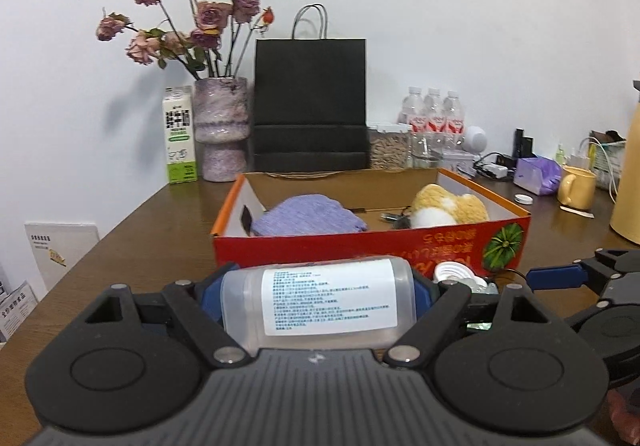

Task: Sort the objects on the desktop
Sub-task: 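Grasp the iridescent plastic bag with the right tool while the left tool lifts the container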

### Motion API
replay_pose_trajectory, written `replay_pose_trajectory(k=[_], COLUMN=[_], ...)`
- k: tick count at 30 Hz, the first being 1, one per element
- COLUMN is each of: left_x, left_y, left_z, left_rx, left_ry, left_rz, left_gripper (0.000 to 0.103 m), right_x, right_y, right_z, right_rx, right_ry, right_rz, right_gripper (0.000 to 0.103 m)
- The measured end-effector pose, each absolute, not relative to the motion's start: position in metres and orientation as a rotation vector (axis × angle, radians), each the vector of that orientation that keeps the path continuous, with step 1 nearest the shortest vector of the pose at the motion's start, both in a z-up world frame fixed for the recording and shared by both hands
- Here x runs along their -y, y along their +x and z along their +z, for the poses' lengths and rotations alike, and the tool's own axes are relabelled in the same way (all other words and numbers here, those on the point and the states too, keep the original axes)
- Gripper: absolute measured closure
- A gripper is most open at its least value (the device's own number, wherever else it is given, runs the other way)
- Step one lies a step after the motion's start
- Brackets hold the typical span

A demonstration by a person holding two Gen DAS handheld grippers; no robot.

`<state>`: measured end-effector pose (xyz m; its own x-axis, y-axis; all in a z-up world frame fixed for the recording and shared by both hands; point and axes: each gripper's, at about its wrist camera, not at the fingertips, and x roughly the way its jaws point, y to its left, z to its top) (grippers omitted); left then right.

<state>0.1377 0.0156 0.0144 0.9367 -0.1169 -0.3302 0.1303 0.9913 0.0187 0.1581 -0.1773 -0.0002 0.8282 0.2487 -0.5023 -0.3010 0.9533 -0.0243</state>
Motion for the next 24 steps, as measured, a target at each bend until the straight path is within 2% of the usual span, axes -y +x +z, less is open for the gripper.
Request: replay_pose_trajectory(k=[2,4,5,6,16,24], left_x=[-0.019,-0.021,-0.022,-0.023,-0.025,-0.021], left_y=[0.139,0.140,0.140,0.140,0.142,0.160], left_z=[0.014,0.014,0.014,0.014,0.026,0.051], left_rx=[-0.337,-0.341,-0.341,-0.342,-0.313,-0.243], left_ry=[0.034,0.029,0.024,0.021,0.001,-0.016], left_rz=[-0.117,-0.111,-0.110,-0.109,-0.102,-0.089], left_gripper=[0.018,0.018,0.018,0.018,0.018,0.018], right_x=[0.172,0.168,0.167,0.167,0.174,0.175], right_y=[0.162,0.162,0.162,0.161,0.146,0.170], right_z=[-0.001,-0.003,-0.003,-0.003,0.018,0.048], right_rx=[-0.525,-0.531,-0.533,-0.535,-0.423,-0.342], right_ry=[-0.115,-0.130,-0.130,-0.123,-0.082,-0.048], right_rz=[0.295,0.304,0.313,0.323,0.340,0.333], right_gripper=[0.010,0.027,0.049,0.064,0.068,0.068])
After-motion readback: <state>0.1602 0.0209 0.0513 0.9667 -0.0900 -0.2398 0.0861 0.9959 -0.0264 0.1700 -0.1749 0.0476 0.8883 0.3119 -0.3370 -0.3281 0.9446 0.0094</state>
